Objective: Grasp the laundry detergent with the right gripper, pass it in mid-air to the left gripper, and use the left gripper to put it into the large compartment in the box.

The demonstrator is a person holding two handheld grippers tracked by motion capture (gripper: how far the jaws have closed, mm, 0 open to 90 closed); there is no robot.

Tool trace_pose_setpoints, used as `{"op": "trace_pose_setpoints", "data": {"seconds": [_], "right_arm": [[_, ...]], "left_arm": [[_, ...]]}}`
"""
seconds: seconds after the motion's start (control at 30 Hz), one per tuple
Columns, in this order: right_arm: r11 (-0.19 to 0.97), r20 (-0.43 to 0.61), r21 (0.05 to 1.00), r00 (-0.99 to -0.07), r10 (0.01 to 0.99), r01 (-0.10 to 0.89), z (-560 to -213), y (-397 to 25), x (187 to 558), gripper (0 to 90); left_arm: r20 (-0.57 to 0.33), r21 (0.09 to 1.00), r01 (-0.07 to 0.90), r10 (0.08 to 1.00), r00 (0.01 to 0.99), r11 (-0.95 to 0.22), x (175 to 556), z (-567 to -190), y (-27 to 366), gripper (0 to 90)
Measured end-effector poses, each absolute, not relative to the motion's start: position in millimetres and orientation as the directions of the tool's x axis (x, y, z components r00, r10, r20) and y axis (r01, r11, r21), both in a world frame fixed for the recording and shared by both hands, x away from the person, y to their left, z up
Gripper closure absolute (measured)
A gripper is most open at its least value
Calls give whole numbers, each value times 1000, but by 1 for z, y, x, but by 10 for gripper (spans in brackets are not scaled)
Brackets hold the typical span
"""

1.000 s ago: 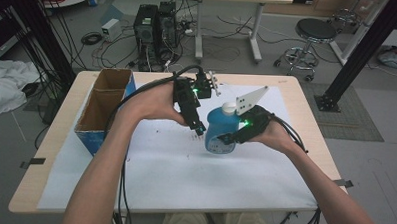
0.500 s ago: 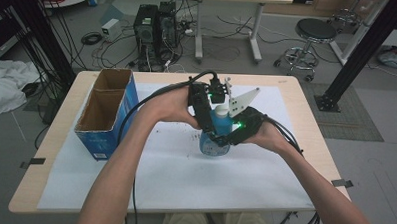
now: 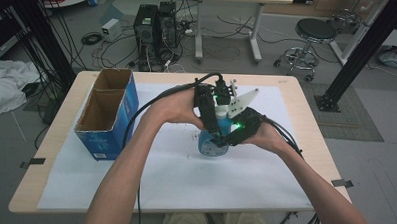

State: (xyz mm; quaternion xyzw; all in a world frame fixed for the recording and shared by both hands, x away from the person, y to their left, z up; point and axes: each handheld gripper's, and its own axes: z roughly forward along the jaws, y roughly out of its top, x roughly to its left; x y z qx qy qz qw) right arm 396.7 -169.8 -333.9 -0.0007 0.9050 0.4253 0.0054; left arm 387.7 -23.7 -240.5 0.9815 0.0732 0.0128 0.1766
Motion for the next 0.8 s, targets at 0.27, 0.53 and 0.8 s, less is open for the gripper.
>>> {"op": "trace_pose_setpoints", "data": {"seconds": [0.27, 0.53, 0.8], "right_arm": [[639, -13, 769, -1000, 2, -9, -334, -169, 397, 472], [647, -4, 763, -1000, -1, -3, -336, -167, 395, 472], [649, -8, 761, -1000, -1, -7, -337, -165, 394, 471]], "left_arm": [[-8, 350, 133, 139, 990, -927, 387, -240, -24, 285], [-10, 346, 128, 133, 991, -929, 387, -240, -23, 326], [2, 336, 124, 132, 991, -934, 387, -241, -24, 357]]}}
